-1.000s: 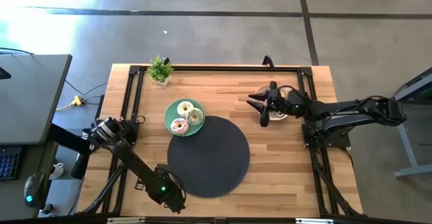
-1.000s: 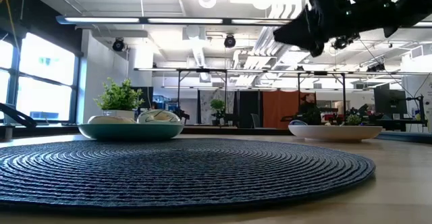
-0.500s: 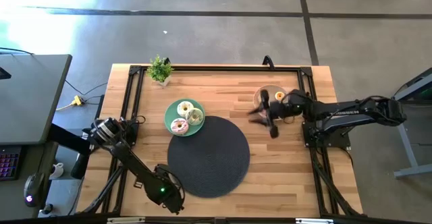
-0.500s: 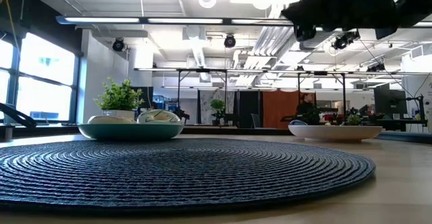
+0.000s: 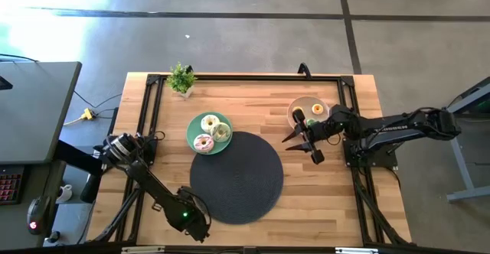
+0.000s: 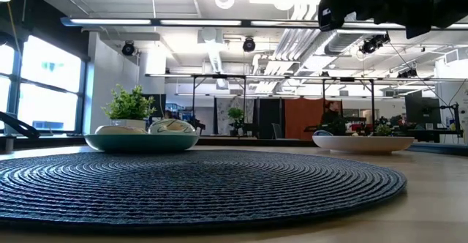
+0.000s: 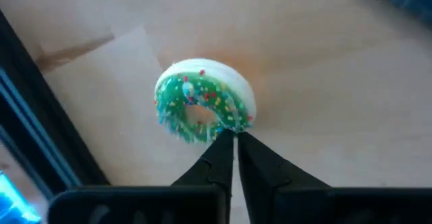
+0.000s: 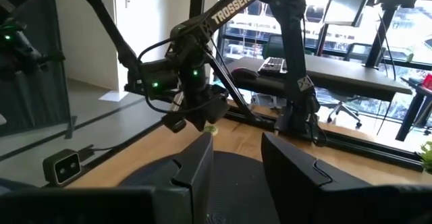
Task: Pick & Place donuts
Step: Put the small green donut on the white plate
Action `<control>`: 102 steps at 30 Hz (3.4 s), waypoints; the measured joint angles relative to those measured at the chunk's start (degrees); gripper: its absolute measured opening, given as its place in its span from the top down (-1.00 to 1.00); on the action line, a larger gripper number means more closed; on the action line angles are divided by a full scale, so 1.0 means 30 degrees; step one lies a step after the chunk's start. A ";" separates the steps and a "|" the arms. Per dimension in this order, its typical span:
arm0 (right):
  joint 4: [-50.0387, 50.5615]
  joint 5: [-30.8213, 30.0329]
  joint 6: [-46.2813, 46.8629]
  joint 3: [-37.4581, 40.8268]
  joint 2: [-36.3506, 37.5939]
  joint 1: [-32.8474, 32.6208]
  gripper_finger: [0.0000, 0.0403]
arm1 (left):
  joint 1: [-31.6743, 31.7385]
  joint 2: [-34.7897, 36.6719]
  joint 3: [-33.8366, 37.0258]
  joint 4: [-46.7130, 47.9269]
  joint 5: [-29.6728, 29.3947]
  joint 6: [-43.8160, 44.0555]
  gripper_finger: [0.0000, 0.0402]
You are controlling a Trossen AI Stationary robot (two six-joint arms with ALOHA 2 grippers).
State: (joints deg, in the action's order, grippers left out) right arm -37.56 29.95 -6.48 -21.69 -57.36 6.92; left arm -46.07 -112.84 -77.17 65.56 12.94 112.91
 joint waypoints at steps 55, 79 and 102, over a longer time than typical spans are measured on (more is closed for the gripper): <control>0.2103 0.0223 -0.5996 0.0007 -0.0758 -0.3764 0.39 | 0.8530 0.0051 -0.7563 -1.3905 -1.3243 -2.8240 0.99; 0.3090 -0.1144 -0.5905 0.0007 -0.0758 -0.4029 0.39 | 1.0002 0.0051 -0.7555 -1.5380 -0.6567 -3.1995 1.00; 0.3050 -0.0957 -0.5154 0.0007 -0.0758 -0.4313 0.39 | 1.0685 0.0051 -0.7548 -1.5365 -0.7323 -3.2088 1.00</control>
State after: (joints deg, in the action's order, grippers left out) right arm -28.41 27.08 -21.94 -21.67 -59.64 -6.02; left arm -14.01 -112.68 -99.81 19.46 -9.03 16.64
